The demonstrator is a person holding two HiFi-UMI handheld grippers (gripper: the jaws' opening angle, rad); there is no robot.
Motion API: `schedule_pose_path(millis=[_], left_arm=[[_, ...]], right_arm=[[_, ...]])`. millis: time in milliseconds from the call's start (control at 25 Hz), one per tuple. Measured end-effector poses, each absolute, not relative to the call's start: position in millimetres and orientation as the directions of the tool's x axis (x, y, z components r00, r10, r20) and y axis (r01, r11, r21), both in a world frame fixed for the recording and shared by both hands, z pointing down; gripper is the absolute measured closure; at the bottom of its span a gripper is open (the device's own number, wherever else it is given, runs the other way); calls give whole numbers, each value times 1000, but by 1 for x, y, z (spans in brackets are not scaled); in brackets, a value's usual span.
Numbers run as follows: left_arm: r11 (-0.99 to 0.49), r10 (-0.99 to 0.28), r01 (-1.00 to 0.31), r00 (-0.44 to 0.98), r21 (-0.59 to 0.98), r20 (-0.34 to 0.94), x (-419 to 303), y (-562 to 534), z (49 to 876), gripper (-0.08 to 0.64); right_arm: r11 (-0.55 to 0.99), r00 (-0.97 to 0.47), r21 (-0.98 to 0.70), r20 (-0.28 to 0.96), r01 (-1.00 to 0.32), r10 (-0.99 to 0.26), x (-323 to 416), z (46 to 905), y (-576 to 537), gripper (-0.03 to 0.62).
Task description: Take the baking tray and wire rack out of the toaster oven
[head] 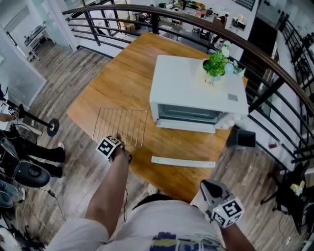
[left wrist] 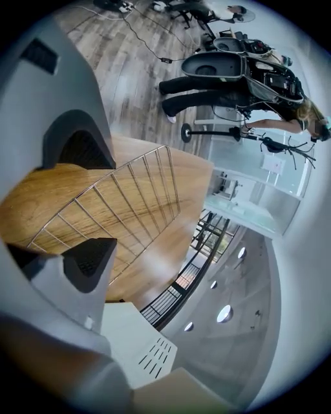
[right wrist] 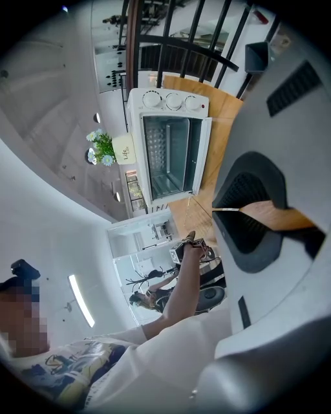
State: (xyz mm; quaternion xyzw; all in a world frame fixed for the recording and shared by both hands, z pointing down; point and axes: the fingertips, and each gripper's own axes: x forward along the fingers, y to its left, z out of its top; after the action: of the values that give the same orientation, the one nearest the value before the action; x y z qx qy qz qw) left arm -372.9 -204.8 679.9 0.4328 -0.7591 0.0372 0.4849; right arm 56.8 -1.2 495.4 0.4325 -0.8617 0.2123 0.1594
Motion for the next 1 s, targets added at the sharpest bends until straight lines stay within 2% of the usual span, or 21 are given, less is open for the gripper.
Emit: schedule_pose_path(millis=[480, 1000], left_arm=[[485, -762, -759, -122, 435, 636, -327, -180, 624, 242], [289, -857, -827, 1, 482, 515, -239, -122, 563, 243]], right_arm=[[598, -629, -226, 436, -769, -643, 92, 495, 8, 583], [656, -687, -236, 396, -717, -609, 126, 491, 24, 585]])
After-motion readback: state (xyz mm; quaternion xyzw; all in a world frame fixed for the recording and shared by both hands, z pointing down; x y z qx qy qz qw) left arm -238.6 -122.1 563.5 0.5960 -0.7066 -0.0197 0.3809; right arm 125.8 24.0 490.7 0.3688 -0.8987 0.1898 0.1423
